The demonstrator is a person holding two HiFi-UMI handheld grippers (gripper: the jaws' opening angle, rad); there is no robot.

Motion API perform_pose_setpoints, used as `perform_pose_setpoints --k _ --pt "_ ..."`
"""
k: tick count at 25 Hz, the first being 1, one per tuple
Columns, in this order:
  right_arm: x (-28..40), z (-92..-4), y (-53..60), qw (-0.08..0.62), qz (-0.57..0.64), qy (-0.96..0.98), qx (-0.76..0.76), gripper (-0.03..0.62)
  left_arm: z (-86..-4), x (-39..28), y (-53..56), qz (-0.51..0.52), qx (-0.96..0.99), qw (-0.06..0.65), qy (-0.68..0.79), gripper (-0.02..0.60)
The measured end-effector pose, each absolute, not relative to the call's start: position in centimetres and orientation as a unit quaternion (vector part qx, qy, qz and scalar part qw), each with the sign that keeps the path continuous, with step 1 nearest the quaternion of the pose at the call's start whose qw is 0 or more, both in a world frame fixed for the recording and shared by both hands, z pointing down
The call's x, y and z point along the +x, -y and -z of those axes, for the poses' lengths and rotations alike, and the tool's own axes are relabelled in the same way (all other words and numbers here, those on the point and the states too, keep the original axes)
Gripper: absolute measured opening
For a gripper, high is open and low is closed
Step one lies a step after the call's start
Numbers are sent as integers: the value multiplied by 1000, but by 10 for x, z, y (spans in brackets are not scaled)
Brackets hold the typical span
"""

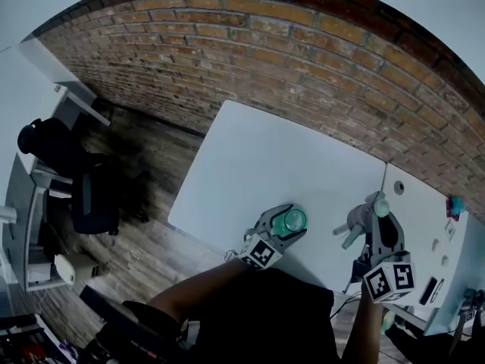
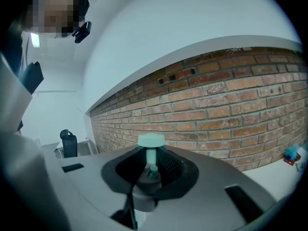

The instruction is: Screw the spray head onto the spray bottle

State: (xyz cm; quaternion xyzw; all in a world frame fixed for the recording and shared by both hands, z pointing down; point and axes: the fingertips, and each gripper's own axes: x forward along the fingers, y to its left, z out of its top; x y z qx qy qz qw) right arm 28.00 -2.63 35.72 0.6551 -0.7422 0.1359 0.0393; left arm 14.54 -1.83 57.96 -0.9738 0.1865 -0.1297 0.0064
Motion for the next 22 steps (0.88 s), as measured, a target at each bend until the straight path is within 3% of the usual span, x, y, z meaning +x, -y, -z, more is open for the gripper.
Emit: perform_pose_setpoints --k 22 --pt "270 -316 35 24 -97 755 648 66 -581 145 19 129 -974 14 -185 324"
